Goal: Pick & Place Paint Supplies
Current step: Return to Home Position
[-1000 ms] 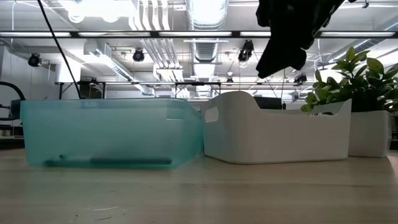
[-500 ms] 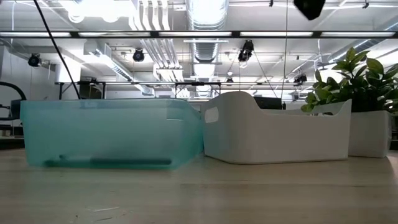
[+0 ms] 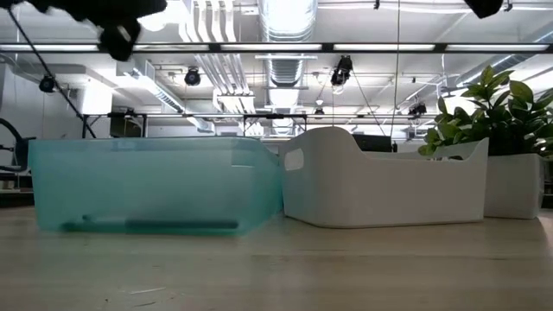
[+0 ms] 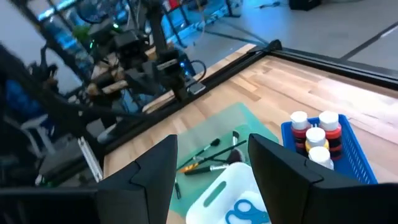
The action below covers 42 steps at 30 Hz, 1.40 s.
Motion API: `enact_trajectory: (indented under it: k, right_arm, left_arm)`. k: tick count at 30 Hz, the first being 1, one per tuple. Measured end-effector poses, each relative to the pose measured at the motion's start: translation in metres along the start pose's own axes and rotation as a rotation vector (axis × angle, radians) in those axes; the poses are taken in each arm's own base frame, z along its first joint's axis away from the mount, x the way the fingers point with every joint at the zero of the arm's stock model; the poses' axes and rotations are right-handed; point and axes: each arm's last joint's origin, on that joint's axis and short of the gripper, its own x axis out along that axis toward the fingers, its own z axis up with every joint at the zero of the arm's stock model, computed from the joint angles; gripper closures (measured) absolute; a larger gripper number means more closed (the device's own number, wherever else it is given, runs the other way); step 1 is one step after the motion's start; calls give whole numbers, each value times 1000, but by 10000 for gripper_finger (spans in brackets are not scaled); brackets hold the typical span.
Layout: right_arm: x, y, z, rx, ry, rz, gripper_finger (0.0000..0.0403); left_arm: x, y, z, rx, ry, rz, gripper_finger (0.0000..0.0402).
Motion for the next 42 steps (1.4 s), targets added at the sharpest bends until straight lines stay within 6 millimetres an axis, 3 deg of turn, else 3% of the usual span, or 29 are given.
enact_trajectory:
  k: [4, 10, 20, 24, 30, 42]
  right_arm:
    - [-4, 3, -4, 49, -30, 2, 208]
    - [-6, 8, -9, 96, -51, -11, 208]
    - [-9, 10, -12, 159, -106, -43, 208]
    - [-8, 12, -13, 156, -105, -44, 208]
    - [-6, 14, -15, 182, -106, -42, 208]
    - [-5, 14, -17, 222, -105, -41, 208]
  left_arm:
    - [3, 34, 8, 61, 34, 46, 393]
    - [-22, 49, 12, 204, 12, 24, 396]
    - [-56, 80, -30, 127, -150, 41, 398]
    - [-65, 88, -41, 108, -201, 58, 398]
    - [-72, 95, -62, 127, -130, 57, 398]
    - [-66, 97, -71, 204, -138, -2, 398]
